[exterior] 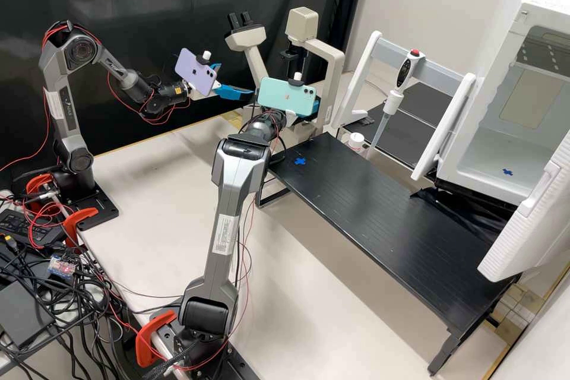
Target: Move the petri dish to the bench
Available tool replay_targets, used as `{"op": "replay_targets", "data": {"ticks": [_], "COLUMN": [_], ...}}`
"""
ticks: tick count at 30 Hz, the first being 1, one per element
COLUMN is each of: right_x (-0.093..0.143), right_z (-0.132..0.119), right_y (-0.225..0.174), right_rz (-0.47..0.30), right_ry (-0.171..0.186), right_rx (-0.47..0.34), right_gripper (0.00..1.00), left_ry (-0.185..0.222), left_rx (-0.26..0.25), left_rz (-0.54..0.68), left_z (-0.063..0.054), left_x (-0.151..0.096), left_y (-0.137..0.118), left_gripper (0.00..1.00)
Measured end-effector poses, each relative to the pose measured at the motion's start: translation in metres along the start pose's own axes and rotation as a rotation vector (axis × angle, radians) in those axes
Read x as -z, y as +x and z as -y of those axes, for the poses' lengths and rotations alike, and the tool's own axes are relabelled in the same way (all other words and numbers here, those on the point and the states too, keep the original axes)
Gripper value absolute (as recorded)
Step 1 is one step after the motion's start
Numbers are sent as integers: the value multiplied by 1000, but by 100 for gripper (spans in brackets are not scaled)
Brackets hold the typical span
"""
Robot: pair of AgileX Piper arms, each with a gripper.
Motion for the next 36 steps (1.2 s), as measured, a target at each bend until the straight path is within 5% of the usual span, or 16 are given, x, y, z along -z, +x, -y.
{"op": "replay_targets", "data": {"ticks": [24,36], "right_x": [-13,-23], "right_z": [-9,-19], "right_y": [-29,-103], "right_rz": [-19,-75], "right_ry": [3,-14], "right_rx": [-53,-129], "right_gripper": [0,0], "left_ry": [0,0], "left_rx": [-5,-5], "left_rz": [1,1], "left_z": [0,0], "left_x": [0,0], "left_y": [0,0], "left_gripper": [100,100]}}
